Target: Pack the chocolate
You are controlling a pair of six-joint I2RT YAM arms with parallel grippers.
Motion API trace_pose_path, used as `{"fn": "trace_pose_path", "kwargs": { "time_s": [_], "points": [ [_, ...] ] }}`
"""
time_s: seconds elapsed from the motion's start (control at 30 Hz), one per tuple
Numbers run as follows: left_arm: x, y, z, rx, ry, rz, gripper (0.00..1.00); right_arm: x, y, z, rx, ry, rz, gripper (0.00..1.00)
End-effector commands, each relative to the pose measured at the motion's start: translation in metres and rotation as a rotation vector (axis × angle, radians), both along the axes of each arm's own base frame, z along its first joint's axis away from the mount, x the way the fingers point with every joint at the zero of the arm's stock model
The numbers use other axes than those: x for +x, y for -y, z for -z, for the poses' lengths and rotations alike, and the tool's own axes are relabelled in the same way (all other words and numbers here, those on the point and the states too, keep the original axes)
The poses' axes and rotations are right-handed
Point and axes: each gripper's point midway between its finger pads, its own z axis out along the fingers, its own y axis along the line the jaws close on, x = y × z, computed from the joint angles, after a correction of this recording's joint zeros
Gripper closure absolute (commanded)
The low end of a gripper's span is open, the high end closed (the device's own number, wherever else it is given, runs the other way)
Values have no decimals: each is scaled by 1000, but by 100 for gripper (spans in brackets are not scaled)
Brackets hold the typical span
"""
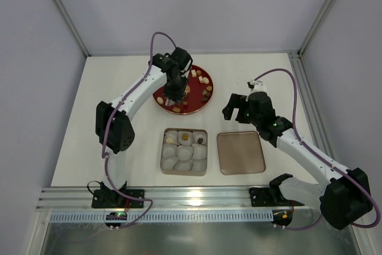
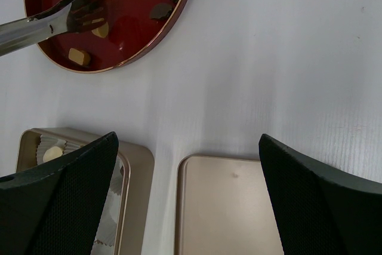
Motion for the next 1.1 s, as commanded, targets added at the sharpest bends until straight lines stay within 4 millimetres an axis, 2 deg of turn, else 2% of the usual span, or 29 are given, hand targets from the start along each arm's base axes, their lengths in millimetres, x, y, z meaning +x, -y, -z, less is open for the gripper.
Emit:
{"fn": "trace_pose_path", "kwargs": {
  "time_s": [0.0,0.33,0.6,1.07],
  "points": [
    [18,2,-4,-11,43,-20,68,5,-5,-7,10,33,-10,0],
    [19,-2,2,6,28,-27,59,4,-4,-7,7,33,-8,0],
    [7,-6,-6,-3,13,-23,59,4,-4,-7,9,34,-7,0],
    [-8,-5,-5,-5,-14,-11,59,4,-4,-5,14,29,-6,0]
  ]
}}
